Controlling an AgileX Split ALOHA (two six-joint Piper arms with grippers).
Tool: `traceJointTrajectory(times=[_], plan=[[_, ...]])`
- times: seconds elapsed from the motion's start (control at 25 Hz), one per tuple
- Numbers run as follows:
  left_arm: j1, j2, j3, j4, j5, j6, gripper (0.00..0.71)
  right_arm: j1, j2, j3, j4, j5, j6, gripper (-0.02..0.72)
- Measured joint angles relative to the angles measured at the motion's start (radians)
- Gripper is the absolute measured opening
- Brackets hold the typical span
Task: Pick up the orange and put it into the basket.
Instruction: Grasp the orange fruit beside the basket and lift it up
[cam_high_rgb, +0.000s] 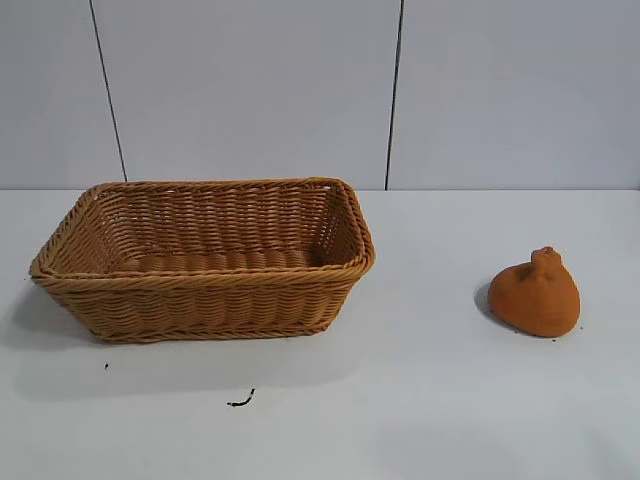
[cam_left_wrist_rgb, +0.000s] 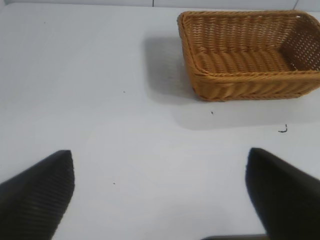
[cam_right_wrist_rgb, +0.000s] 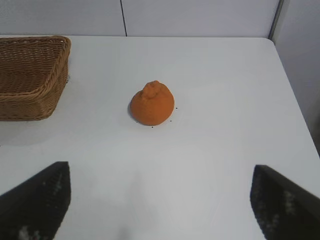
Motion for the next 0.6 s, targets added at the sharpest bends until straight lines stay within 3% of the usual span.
traceJointTrajectory(times=[0.16, 0.44, 0.6], plan=[[0.000, 0.000, 0.000, 0.000, 0.000, 0.000, 0.666, 0.000, 0.261, -0.110, 0.005, -0.001, 0.014, 0.673], [0.000, 0.000, 0.000, 0.000, 0.000, 0.000, 0.666, 0.000, 0.759, -0.391, 0.083, -0.003, 0.030, 0.673], [0.000, 0.000, 0.000, 0.000, 0.000, 0.000, 0.666, -0.001, 1.018, -0.569, 0.116, 0.000, -0.001, 0.673]])
